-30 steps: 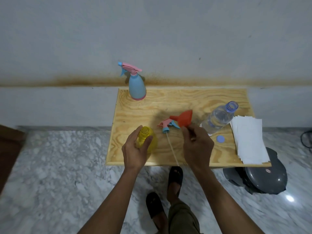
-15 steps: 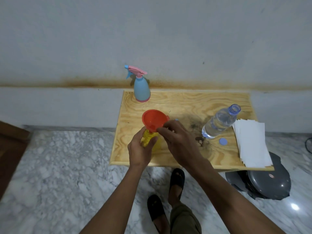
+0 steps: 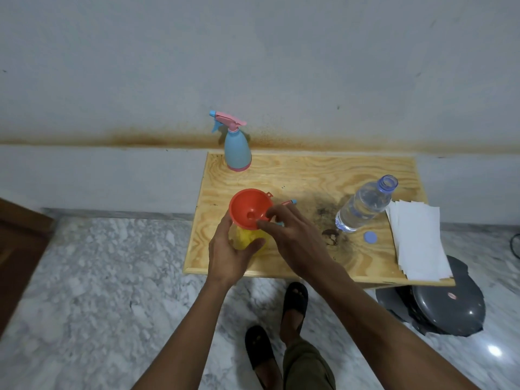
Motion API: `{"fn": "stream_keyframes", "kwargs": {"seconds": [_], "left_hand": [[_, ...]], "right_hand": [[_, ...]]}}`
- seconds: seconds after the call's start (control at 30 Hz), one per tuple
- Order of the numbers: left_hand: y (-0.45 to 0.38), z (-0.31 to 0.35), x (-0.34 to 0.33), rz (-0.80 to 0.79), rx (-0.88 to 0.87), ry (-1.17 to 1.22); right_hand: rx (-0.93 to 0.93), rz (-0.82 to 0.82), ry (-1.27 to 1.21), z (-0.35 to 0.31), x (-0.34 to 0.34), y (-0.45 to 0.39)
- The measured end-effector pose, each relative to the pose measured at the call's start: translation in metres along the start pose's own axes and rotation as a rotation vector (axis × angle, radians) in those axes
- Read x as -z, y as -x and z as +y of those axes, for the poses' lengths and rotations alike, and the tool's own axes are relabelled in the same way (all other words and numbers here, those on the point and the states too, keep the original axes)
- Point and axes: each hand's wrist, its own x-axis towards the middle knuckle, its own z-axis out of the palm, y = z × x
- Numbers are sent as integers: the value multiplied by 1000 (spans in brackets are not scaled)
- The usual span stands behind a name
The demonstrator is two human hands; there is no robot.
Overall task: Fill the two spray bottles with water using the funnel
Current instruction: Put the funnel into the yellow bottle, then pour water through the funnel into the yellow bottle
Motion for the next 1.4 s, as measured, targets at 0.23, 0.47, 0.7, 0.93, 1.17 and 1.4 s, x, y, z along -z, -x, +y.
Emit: {"fn": "stream_keyframes", "kwargs": {"seconds": [0.23,0.47,0.7,0.93,1.17,1.4], "left_hand": [[5,29,22,-40,-101,44],[-8,41,21,-35,-155,-109],[-10,41,19,-4,-142,-116],[-10,38,15,1,-137,-103],[-11,37,15,-3,-146,-119],[-11,36,15,26,-145,-132]], "right_hand": [[-36,39,-81,1,-3,-1],[-218,240,-244,7,8,7],[-928,810,-247,56,39,37],[-1127,589,-441,112,25,44],[-1075,636,-403,123,14,41],[-941,568,-308,122,11,42]]}}
